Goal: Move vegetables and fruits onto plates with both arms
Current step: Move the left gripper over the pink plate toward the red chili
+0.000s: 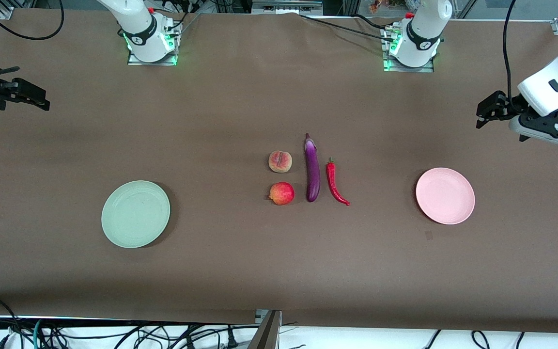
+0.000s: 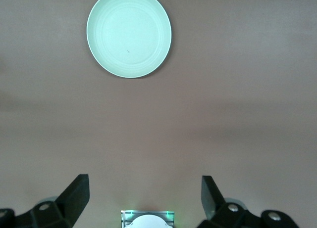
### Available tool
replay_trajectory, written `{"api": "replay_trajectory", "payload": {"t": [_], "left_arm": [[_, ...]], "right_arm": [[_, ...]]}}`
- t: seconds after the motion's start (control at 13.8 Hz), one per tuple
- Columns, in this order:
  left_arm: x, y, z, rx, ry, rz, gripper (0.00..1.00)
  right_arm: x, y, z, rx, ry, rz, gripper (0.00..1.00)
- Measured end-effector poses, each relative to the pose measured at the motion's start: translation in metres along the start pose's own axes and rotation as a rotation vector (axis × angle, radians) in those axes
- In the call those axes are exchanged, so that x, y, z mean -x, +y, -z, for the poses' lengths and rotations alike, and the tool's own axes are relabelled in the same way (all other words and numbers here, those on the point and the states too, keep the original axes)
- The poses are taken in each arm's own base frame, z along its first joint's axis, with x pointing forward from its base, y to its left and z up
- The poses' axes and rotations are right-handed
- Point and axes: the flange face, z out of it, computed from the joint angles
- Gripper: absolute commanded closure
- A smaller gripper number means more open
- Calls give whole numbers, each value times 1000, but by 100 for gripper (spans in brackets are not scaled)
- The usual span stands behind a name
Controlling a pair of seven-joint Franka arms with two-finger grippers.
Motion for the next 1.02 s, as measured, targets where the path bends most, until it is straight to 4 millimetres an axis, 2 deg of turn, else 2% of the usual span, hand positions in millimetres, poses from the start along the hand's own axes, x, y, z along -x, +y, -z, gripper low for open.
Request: {"api": "replay_trajectory", "payload": {"t": [0.65,0.8,1.02], "left_arm": [[-4,-3,-13,12,-39,0,0],[-7,-5,-31,24,-98,-2,0],[-17,-11,-78,68,-208,1,0]], "right_arm": [[0,0,0,0,0,0,0],[0,0,0,0,0,0,0],[0,0,0,0,0,0,0]]}}
